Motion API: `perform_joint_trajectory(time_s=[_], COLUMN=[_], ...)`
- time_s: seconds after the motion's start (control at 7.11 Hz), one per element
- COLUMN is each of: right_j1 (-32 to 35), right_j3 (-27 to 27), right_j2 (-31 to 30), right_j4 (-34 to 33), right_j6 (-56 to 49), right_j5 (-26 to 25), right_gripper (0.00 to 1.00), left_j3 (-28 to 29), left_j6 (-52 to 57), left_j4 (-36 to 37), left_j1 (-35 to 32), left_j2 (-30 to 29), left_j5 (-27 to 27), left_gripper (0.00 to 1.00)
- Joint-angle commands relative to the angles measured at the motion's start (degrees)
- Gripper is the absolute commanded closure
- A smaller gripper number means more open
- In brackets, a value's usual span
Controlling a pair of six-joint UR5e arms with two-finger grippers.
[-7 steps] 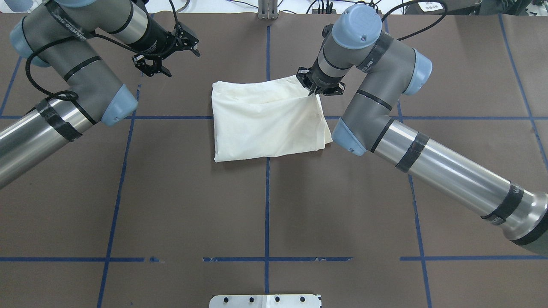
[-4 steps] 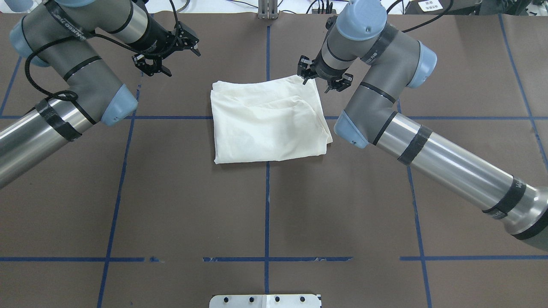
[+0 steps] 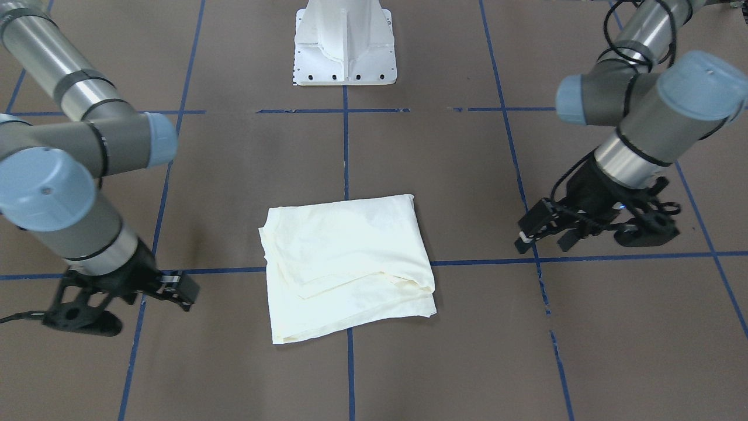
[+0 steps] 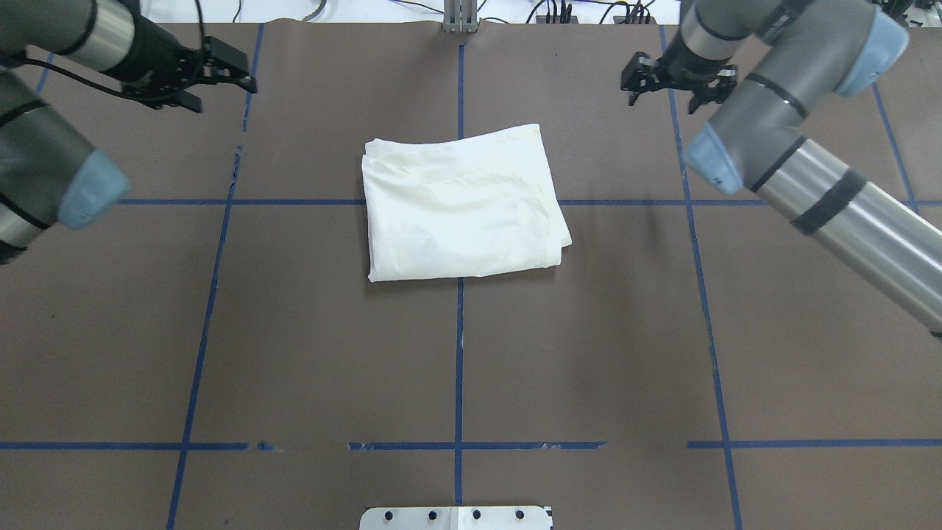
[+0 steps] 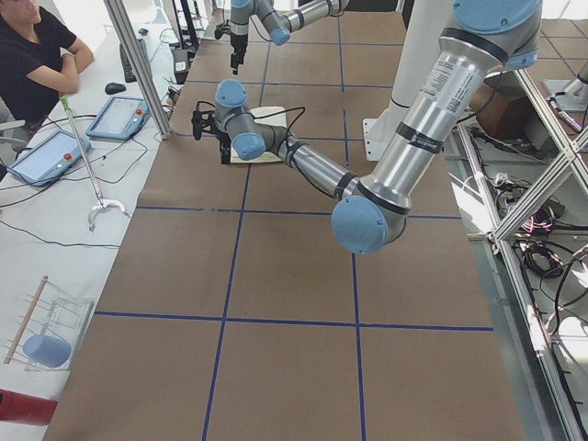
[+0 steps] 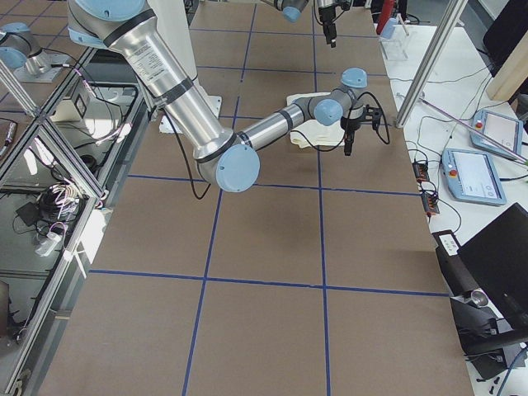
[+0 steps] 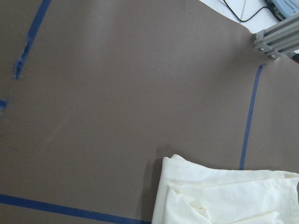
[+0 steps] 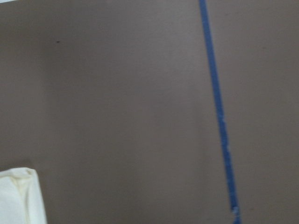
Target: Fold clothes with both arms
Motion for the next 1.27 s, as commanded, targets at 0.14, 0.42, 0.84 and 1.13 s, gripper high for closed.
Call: perform_joint_trajectory(time_s=[0.14,0.42,0.84,1.13], right_j1=[19.94,30.36,30.38,30.38], right_j3=[7.44,11.71,17.37,15.27], right_j2=[-19.96,-30.78,-37.35,-38.13], right_j4=[-5.51,-9.61,-9.99,-9.99], right_j6=[-34.65,-51.93,-51.55,-50.84], right_j5=[11.78,14.31,13.78,13.78], right_gripper=[0.0,0.0,0.0,0.0], left_j3=[-2.39,-1.95,4.77,5.88], left_j6=[44.08,69.26,69.28,68.85], left_j4=[11.09,18.88,11.39,15.61], left_j1=[-16.83,-28.41,-29.8,-29.89], left_j2=[12.48,20.45,24.73,24.28], left_j5=[0.07,-0.62,-2.04,-2.13], left_gripper=[0.0,0.0,0.0,0.0])
